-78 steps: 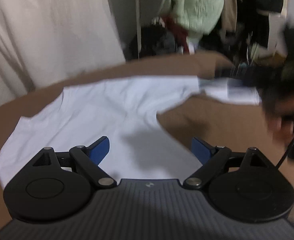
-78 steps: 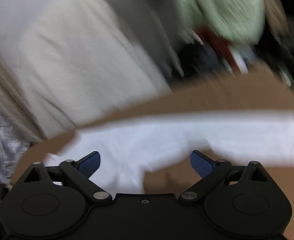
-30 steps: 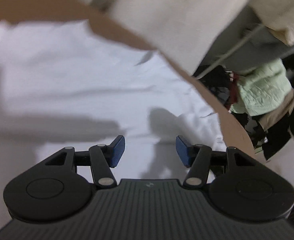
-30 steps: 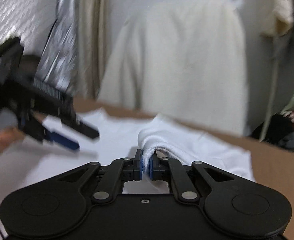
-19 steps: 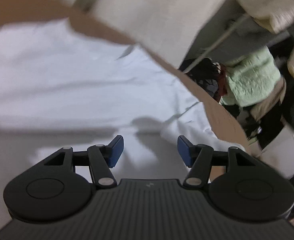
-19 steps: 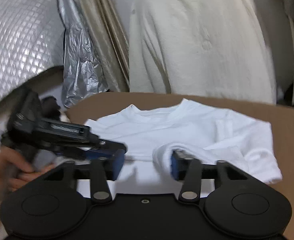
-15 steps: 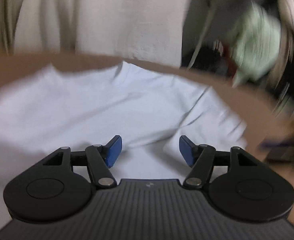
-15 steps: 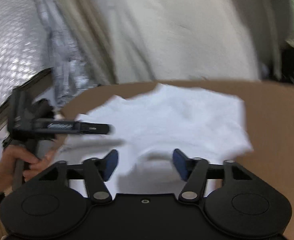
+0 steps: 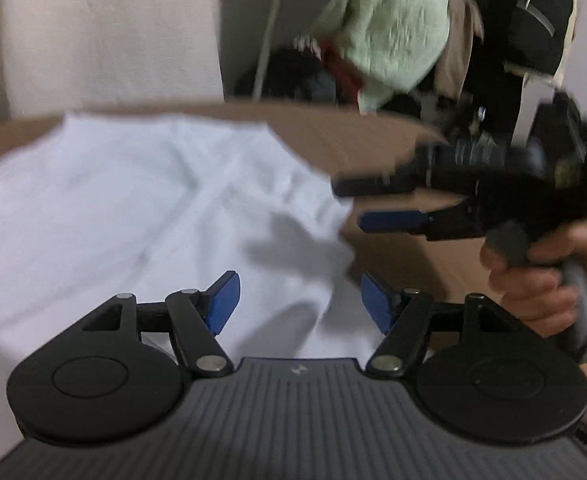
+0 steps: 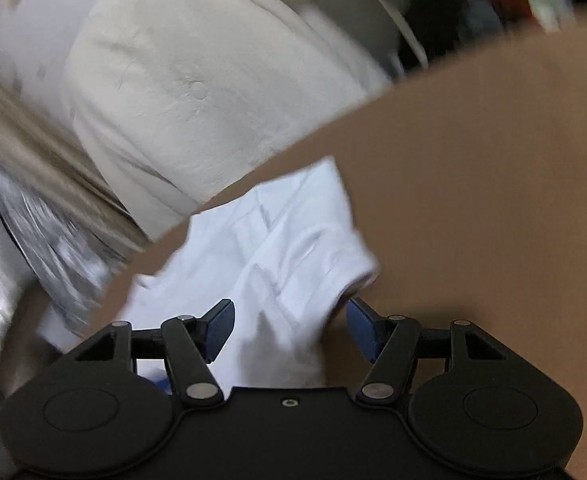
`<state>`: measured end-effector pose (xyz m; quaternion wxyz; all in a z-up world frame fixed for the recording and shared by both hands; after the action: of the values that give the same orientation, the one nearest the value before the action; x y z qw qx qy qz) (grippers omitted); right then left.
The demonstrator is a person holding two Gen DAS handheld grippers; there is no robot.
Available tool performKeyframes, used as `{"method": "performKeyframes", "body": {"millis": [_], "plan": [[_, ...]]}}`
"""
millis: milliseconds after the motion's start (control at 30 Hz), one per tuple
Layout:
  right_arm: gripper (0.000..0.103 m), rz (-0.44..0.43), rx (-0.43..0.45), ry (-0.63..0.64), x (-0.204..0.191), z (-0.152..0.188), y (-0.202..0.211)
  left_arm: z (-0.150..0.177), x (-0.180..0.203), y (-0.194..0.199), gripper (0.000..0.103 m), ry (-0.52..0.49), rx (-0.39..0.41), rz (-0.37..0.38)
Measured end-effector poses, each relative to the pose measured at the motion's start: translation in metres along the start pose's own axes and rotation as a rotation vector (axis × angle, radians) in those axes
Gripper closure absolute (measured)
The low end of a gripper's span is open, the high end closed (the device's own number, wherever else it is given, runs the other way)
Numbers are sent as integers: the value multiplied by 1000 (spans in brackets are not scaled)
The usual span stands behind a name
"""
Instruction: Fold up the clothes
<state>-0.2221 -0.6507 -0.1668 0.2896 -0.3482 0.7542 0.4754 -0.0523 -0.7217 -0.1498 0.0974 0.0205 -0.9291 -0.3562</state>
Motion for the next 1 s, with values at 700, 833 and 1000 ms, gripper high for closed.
{"method": "performKeyframes", "body": {"millis": [700, 833, 1000], "plan": [[34, 63, -28, -37, 11, -11, -24, -43, -90, 91, 96, 143, 250, -367], [34, 162, -38, 253, -22, 7, -47, -47, -94, 120, 96, 118, 328, -420], [34, 302, 64, 509, -41, 24, -73, -57, -98, 152, 96, 92, 425, -475]]}}
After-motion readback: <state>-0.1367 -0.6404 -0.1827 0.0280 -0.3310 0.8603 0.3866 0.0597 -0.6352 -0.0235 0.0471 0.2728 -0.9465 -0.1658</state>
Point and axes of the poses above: each gripper's, at about its wrist camera, not at the fingertips, and y roughly against the way its jaws point, x to its right, z to its underside, the point moved 5 cm from there along -y, roughly the way its jaws point, and after that the axes turned 6 degrees about -y, right-handed, at the moved point
